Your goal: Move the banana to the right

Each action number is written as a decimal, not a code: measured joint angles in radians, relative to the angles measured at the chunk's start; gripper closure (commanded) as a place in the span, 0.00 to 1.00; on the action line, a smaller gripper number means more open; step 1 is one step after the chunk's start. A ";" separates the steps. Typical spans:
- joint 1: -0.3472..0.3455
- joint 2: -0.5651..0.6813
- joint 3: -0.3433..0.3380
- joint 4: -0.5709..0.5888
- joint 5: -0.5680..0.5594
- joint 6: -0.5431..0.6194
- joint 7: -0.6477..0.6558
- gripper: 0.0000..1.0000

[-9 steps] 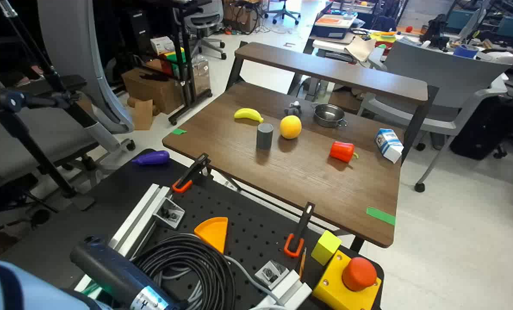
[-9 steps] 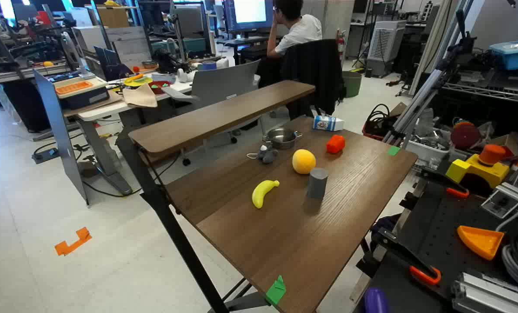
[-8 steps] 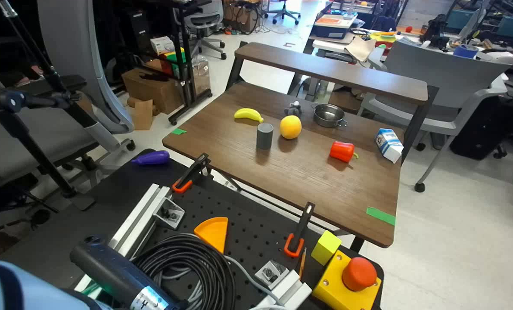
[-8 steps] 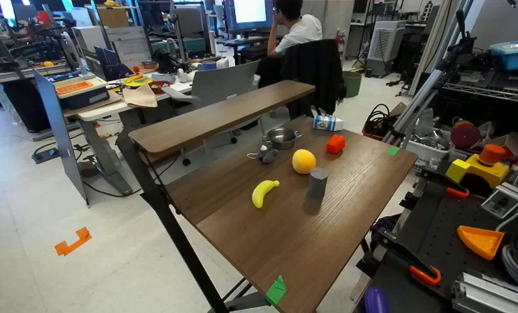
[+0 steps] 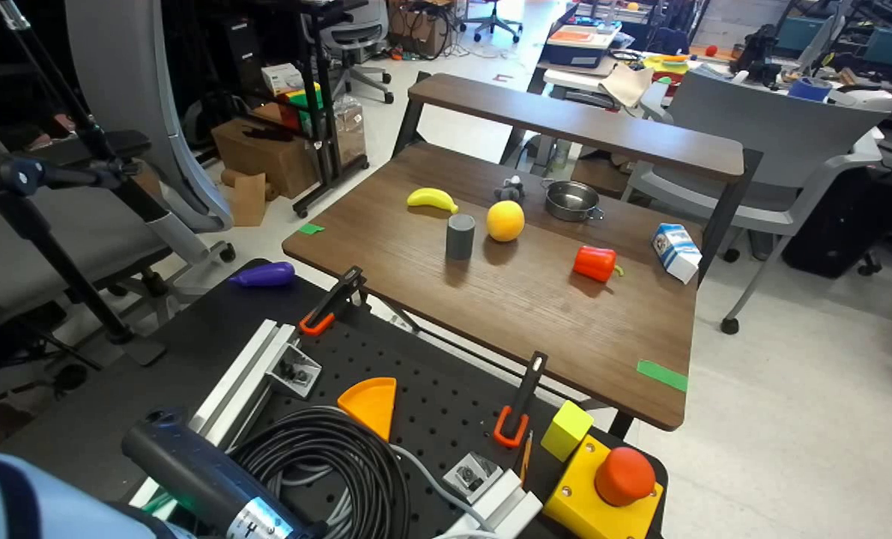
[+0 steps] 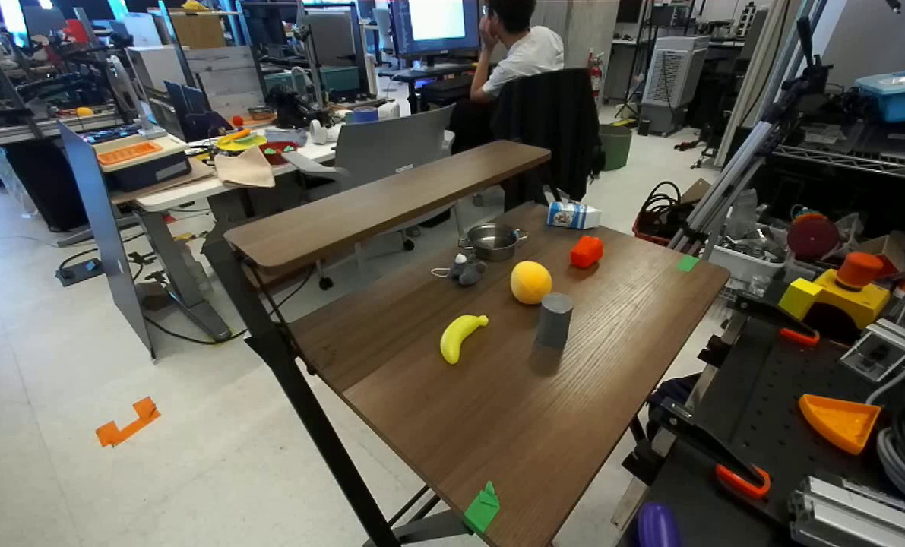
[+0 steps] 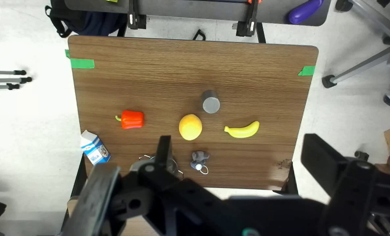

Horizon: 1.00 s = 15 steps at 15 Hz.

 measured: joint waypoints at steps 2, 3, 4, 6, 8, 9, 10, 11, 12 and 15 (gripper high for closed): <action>0.000 0.000 0.000 0.000 0.000 0.000 0.000 0.00; 0.000 0.000 0.000 0.000 0.000 0.000 0.000 0.00; 0.000 0.000 0.000 0.000 0.000 0.000 0.000 0.00; 0.000 0.000 0.000 0.000 0.000 0.000 0.000 0.00; 0.000 0.000 0.000 0.000 0.000 0.000 0.000 0.00; 0.000 0.000 0.000 0.000 0.000 0.000 0.000 0.00; 0.000 0.000 0.000 0.000 0.000 0.000 0.000 0.00; 0.000 0.000 0.000 0.000 0.000 0.000 0.000 0.00; 0.000 0.000 0.000 0.000 0.000 0.000 0.000 0.00; 0.000 0.013 -0.007 -0.031 0.039 0.081 0.000 0.00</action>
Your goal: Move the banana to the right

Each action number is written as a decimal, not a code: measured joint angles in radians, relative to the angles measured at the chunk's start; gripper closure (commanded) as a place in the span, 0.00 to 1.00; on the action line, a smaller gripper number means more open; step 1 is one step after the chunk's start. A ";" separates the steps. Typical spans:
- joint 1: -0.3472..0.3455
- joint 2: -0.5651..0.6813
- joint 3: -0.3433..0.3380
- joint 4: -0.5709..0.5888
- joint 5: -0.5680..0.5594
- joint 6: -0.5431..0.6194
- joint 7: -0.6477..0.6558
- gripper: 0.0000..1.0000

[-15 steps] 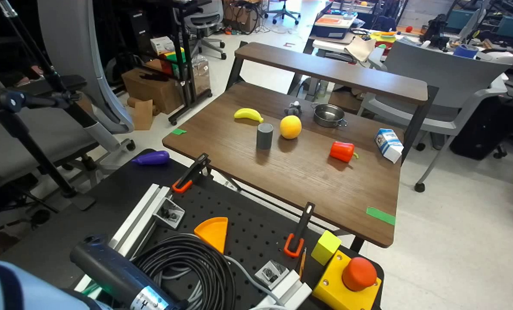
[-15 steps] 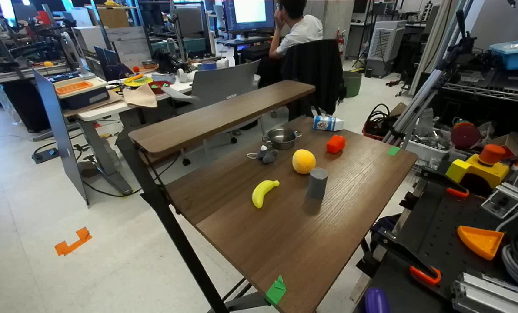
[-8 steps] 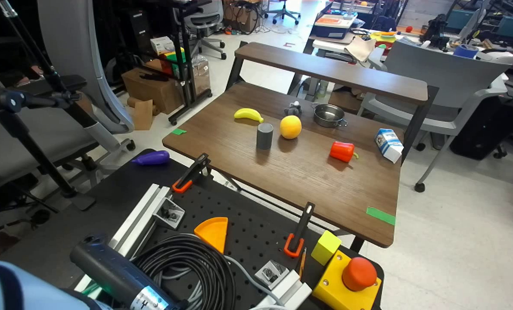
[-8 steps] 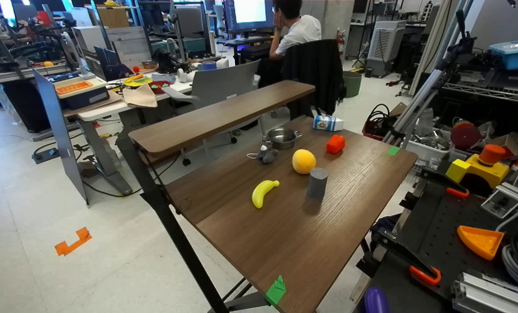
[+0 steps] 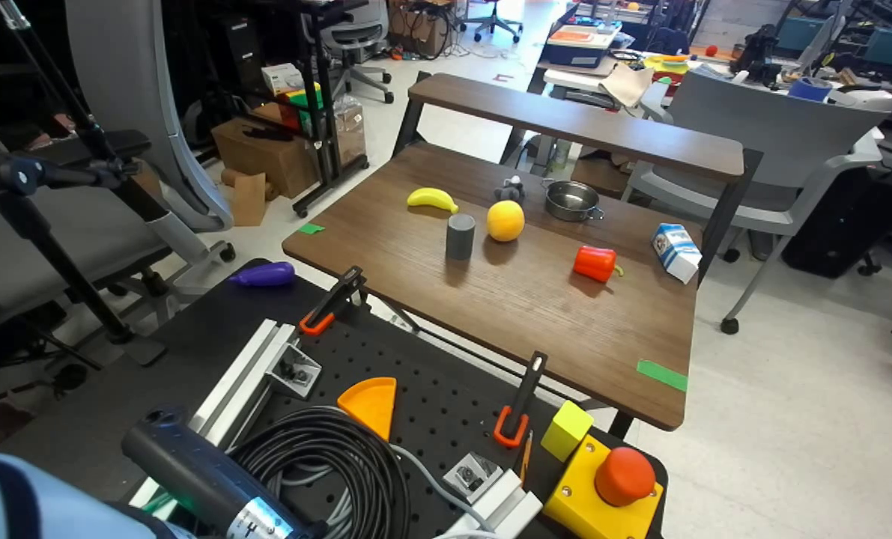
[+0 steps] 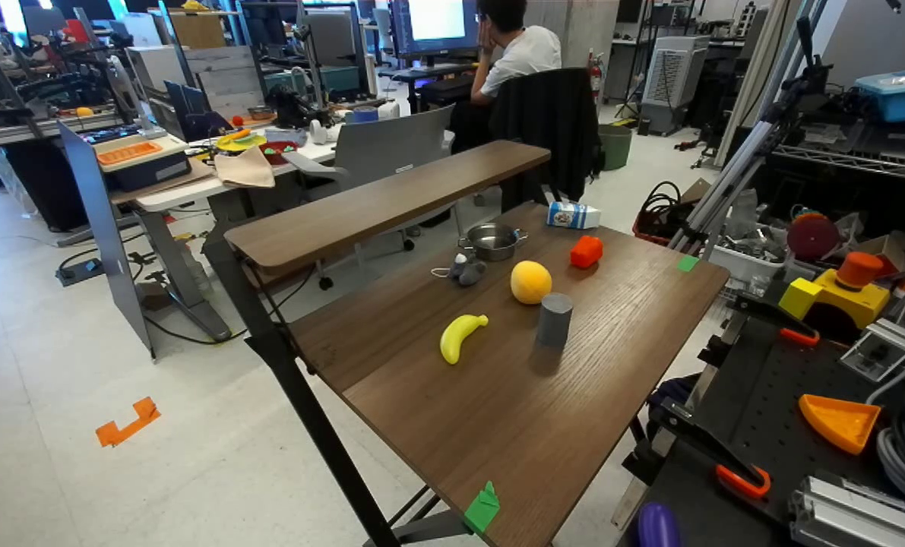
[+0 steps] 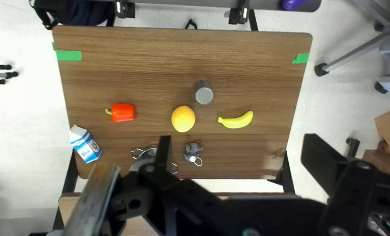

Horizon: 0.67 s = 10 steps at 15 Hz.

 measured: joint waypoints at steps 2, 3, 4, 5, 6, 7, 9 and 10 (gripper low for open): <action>0.000 0.042 -0.007 -0.041 0.075 0.106 -0.001 0.00; 0.002 0.076 -0.009 -0.058 0.115 0.150 -0.007 0.00; 0.006 0.119 -0.011 -0.070 0.160 0.187 -0.015 0.00; 0.012 0.168 -0.012 -0.076 0.207 0.220 -0.024 0.00; 0.019 0.222 -0.013 -0.077 0.255 0.251 -0.033 0.00; 0.026 0.276 -0.013 -0.077 0.299 0.280 -0.041 0.00; 0.039 0.383 -0.009 -0.065 0.376 0.326 -0.050 0.00; 0.042 0.437 -0.005 -0.054 0.405 0.347 -0.050 0.00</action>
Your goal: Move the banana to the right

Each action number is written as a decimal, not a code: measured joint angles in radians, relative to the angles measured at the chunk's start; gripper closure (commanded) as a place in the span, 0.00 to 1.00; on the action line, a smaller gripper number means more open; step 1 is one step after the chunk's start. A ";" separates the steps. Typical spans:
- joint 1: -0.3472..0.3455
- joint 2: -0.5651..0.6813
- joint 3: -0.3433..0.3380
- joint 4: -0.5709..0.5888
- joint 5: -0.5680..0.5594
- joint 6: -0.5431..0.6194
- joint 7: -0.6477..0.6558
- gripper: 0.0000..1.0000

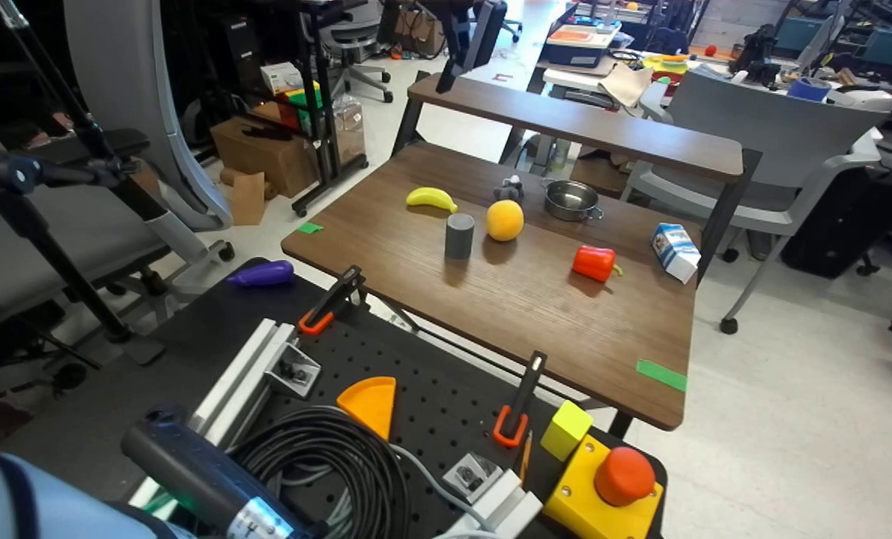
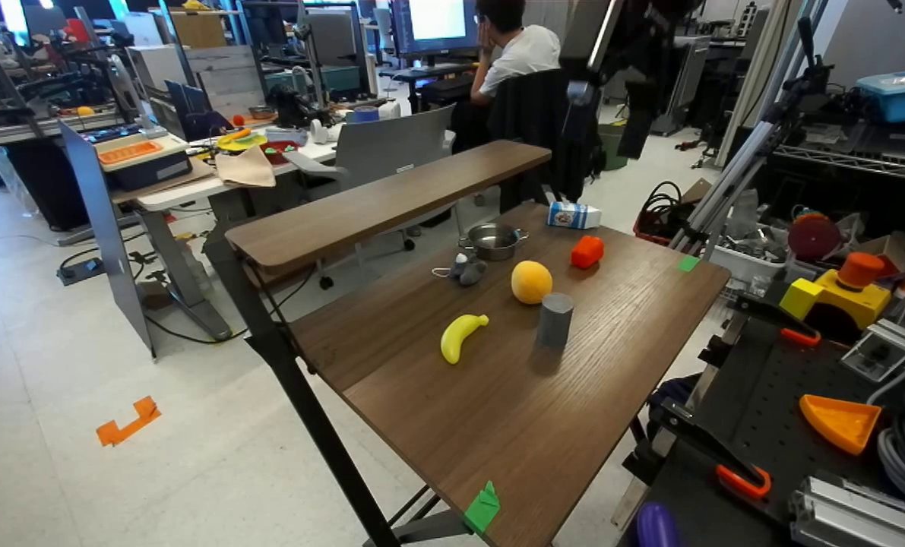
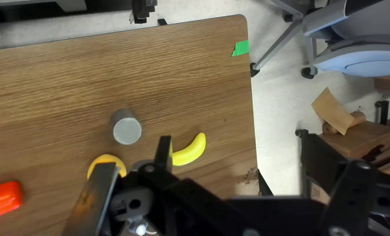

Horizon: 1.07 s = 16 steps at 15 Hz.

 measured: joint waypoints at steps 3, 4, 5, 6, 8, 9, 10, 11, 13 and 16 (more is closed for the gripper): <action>0.005 0.154 0.025 0.048 0.064 0.068 0.004 0.00; 0.006 0.201 0.035 0.067 0.072 0.094 0.016 0.00; 0.006 0.246 0.047 0.086 0.073 0.118 0.035 0.00; 0.007 0.292 0.058 0.107 0.073 0.144 0.058 0.00; 0.012 0.378 0.075 0.150 0.072 0.194 0.110 0.00; 0.015 0.418 0.081 0.171 0.070 0.220 0.136 0.00; 0.019 0.456 0.085 0.192 0.068 0.247 0.163 0.00; 0.023 0.491 0.086 0.213 0.066 0.278 0.188 0.00; 0.030 0.559 0.085 0.253 0.055 0.345 0.240 0.00; 0.041 0.650 0.070 0.317 0.010 0.426 0.346 0.00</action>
